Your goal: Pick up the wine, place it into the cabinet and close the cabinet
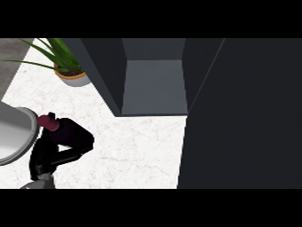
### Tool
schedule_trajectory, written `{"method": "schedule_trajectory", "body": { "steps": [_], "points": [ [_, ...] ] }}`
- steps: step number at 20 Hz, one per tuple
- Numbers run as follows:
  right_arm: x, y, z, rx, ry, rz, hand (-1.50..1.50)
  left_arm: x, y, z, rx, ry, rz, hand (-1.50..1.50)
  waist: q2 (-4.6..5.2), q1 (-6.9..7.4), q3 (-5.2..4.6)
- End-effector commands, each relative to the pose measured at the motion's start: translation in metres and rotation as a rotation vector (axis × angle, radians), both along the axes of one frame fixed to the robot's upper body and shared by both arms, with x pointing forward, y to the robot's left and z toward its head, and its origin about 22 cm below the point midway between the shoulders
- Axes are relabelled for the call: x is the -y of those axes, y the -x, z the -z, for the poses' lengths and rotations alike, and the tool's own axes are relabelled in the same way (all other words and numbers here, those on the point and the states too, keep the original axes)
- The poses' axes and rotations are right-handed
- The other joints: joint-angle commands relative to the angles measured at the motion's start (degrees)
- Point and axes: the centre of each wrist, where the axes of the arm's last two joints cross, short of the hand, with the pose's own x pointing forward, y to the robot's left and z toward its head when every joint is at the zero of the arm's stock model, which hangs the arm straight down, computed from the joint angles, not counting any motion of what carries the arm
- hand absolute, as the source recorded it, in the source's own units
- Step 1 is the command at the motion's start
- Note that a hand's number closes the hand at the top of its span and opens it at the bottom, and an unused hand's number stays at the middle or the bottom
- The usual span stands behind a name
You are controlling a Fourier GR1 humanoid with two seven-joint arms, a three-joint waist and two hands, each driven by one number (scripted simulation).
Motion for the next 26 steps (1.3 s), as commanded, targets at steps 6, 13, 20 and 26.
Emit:
{"method": "schedule_trajectory", "body": {
  "steps": [6, 13, 20, 26],
  "points": [
    [0.009, 0.043, -0.031, 0.065, -0.077, -0.029, -1.5, 0.003, -0.003, 0.02, 0.045, 0.115, -0.055, -1.5, 0.02, 0.24, -0.02],
    [0.018, 0.053, -0.033, 0.081, -0.042, -0.056, -1.5, 0.005, -0.01, 0.022, 0.108, 0.256, -0.105, -1.5, -0.11, -0.25, 0.05],
    [0.018, 0.043, -0.031, 0.065, -0.045, -0.049, -1.5, 0.022, -0.026, 0.034, 0.11, 0.279, -0.067, -1.5, 0.15, -0.02, 0.03],
    [0.004, 0.03, -0.024, 0.06, -0.066, -0.024, -1.5, 0.027, -0.038, 0.026, 0.15, 0.259, -0.062, 1.5, 0.15, 0.48, 0.0]
  ]
}}
